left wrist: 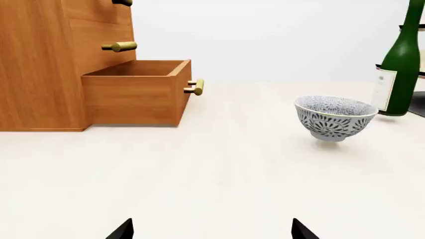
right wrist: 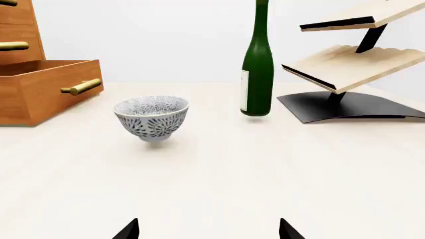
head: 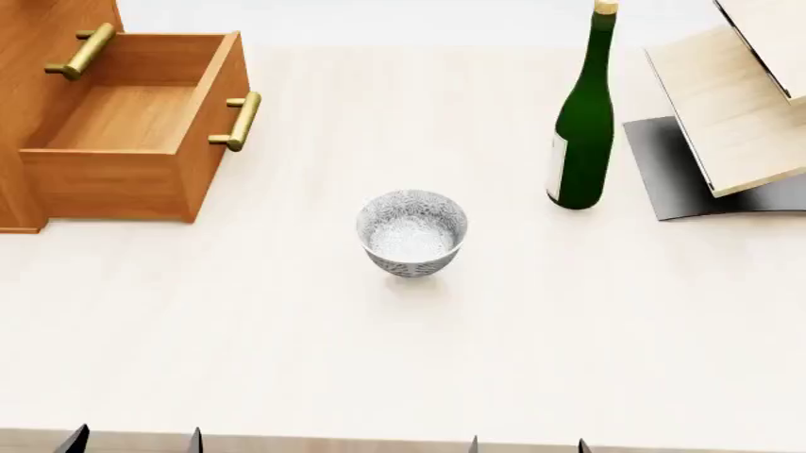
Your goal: Put the bowl in the bottom drawer of the cabinet and close it.
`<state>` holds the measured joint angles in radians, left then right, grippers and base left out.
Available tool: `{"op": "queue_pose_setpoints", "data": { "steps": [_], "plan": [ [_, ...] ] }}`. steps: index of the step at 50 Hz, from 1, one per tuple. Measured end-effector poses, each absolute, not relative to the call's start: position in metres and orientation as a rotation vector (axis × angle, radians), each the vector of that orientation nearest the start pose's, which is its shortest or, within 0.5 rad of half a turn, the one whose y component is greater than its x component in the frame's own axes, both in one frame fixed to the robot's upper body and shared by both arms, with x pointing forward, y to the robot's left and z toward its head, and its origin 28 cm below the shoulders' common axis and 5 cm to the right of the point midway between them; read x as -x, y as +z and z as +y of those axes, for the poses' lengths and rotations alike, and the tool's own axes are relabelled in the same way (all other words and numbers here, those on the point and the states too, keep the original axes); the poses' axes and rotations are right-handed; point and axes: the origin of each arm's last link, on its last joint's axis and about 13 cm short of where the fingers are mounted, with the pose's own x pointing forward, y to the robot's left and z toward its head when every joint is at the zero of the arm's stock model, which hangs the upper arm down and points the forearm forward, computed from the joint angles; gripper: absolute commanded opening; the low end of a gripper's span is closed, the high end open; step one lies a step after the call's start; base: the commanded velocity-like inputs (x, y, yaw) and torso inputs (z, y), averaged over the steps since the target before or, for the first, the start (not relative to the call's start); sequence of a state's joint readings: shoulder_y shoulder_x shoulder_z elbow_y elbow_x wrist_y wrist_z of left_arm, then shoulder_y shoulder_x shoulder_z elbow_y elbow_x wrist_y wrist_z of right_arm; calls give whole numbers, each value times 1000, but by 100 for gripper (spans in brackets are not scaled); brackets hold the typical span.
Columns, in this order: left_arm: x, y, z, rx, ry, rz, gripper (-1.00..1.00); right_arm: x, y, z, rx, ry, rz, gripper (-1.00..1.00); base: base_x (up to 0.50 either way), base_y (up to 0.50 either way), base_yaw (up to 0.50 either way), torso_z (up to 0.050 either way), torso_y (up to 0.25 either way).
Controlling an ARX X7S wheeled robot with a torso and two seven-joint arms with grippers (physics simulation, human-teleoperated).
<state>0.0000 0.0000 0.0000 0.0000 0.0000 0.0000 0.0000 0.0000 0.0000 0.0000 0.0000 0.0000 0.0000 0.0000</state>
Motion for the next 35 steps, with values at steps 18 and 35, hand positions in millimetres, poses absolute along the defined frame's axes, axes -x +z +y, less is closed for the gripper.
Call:
{"op": "queue_pose_setpoints", "data": {
  "steps": [18,35],
  "plan": [
    [-213,15,203,-16,6,-2,100,-213,13,-98,-6,-9,15,100,0,0,0,0,0],
    [-179,53,195,-59,-9,-100,100,-222,31,-102,0,-36,-21,100,0,0,0,0,0]
  ]
}}
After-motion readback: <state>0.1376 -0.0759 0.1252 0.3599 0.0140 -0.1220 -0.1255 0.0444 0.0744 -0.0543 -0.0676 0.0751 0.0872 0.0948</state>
